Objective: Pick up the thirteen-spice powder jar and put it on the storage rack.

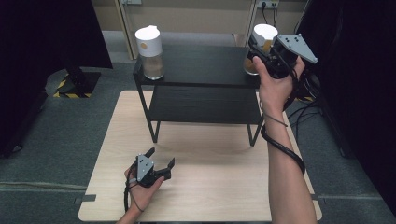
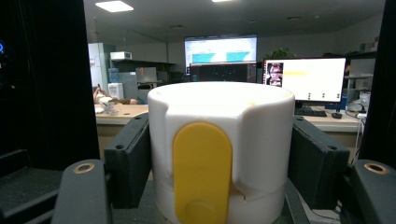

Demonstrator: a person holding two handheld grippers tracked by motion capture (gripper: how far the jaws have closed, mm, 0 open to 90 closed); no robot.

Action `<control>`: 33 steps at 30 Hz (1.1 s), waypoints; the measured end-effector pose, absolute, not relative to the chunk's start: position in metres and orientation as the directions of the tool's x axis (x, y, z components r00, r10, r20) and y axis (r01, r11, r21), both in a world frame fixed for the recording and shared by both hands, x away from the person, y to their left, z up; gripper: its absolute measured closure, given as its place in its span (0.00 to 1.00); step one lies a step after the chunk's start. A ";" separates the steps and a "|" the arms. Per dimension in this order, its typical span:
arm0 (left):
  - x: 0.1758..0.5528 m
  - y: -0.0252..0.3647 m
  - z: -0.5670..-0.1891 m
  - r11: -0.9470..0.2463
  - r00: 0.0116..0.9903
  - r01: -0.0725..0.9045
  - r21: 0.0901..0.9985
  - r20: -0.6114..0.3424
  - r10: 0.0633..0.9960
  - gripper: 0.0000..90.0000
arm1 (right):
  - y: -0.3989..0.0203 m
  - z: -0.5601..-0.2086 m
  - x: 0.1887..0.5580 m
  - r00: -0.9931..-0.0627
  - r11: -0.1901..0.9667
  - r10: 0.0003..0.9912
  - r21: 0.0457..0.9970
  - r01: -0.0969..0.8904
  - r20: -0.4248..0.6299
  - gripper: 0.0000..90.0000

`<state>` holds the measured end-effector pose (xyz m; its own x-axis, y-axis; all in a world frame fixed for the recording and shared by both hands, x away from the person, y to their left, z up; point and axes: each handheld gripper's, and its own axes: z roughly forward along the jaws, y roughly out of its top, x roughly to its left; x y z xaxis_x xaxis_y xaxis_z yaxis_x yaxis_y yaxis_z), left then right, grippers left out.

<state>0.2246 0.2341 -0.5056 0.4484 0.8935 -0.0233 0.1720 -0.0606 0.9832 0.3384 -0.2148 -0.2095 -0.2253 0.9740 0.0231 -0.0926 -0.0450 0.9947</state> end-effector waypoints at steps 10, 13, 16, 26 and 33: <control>0.225 0.234 -0.506 -0.062 0.449 0.171 0.983 -0.022 0.893 0.11 | -0.214 -0.214 0.342 -0.221 -0.022 0.975 0.996 -0.085 0.003 0.34; 0.225 0.234 -0.505 -0.063 0.450 0.172 0.983 -0.021 0.893 0.11 | -0.214 -0.214 0.343 -0.225 -0.013 0.974 0.996 -0.086 -0.007 0.34; 0.225 0.234 -0.506 -0.065 0.450 0.170 0.983 -0.019 0.893 0.11 | -0.214 -0.214 0.343 -0.227 -0.008 0.974 0.996 -0.087 -0.012 0.34; 0.225 0.233 -0.506 -0.065 0.451 0.170 0.983 -0.019 0.892 0.11 | -0.216 -0.211 0.346 -0.234 0.000 0.972 0.997 -0.071 -0.017 0.24; 0.225 0.233 -0.506 -0.066 0.452 0.169 0.983 -0.017 0.892 0.11 | -0.222 -0.209 0.343 -0.250 -0.020 0.968 0.998 -0.056 0.005 0.12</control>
<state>0.2246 0.2331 -0.5057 0.4519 0.8919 -0.0174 0.1685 -0.0663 0.9835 0.3430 -0.2216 -0.2093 -0.2501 0.9682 0.0052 -0.0559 -0.0198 0.9982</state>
